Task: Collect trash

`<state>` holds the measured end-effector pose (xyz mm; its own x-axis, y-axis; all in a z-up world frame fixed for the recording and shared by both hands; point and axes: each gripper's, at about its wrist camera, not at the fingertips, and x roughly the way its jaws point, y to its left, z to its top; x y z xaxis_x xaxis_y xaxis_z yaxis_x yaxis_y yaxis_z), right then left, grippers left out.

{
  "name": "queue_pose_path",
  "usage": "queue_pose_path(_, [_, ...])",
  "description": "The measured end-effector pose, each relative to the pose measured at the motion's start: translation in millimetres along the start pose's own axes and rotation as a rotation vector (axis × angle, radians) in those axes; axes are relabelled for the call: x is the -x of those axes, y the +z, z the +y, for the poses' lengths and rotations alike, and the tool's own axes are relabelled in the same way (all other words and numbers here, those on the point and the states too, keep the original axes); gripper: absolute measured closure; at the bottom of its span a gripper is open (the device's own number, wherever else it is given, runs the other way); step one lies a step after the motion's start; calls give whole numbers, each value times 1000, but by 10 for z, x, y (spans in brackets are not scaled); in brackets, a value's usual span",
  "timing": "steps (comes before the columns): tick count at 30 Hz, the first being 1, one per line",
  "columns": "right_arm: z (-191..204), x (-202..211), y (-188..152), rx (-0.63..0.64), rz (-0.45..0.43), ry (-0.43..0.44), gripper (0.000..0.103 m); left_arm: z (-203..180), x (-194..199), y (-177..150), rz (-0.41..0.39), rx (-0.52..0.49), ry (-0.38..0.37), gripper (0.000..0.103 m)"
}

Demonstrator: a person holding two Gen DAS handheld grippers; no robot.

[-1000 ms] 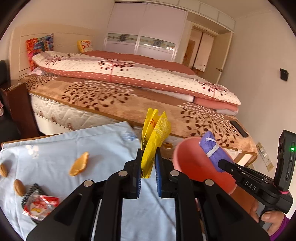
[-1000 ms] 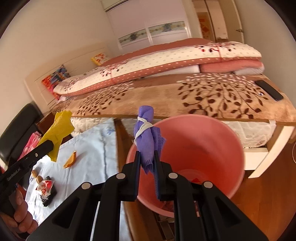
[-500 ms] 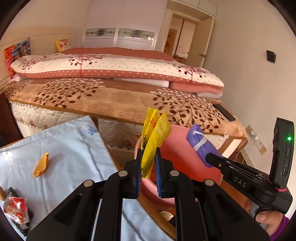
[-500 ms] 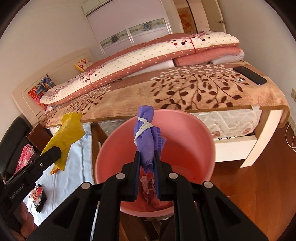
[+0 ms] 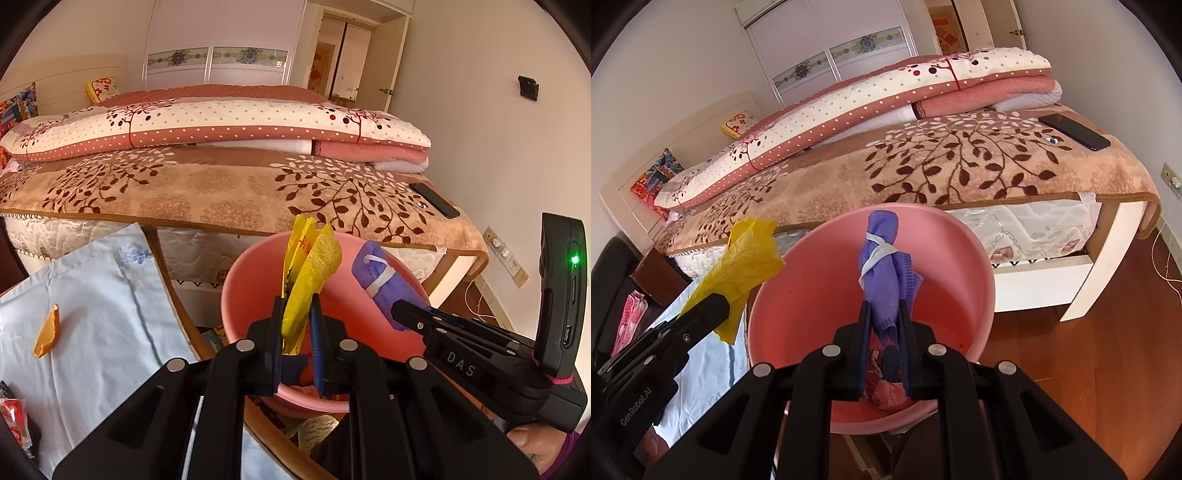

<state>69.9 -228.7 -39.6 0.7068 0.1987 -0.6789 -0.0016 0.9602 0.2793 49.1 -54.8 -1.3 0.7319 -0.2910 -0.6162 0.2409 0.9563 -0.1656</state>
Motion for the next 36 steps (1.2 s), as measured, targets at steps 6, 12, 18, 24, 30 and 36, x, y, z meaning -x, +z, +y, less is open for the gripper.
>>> queue_pose_path(6, [-39,-10,3,-7,-1,-9,90,-51,-49,24,5,0,-17,90])
queue_pose_path(12, [-48,-12,-3,-10,0,-14,90,-47,-65,41,9,21,-31,62])
queue_pose_path(18, [-63,-17,2,-13,0,-16,89,-46,-53,47,9,22,-32,61])
queue_pose_path(24, [-81,-6,0,-27,-14,-22,59,-14,-29,42,10,35,-31,61])
queue_pose_path(30, [-74,27,3,-25,-28,-24,58,22,-2,28,15,47,-28,61])
queue_pose_path(36, [-21,51,-12,-16,-29,-11,58,57,55,17,10,56,-17,61])
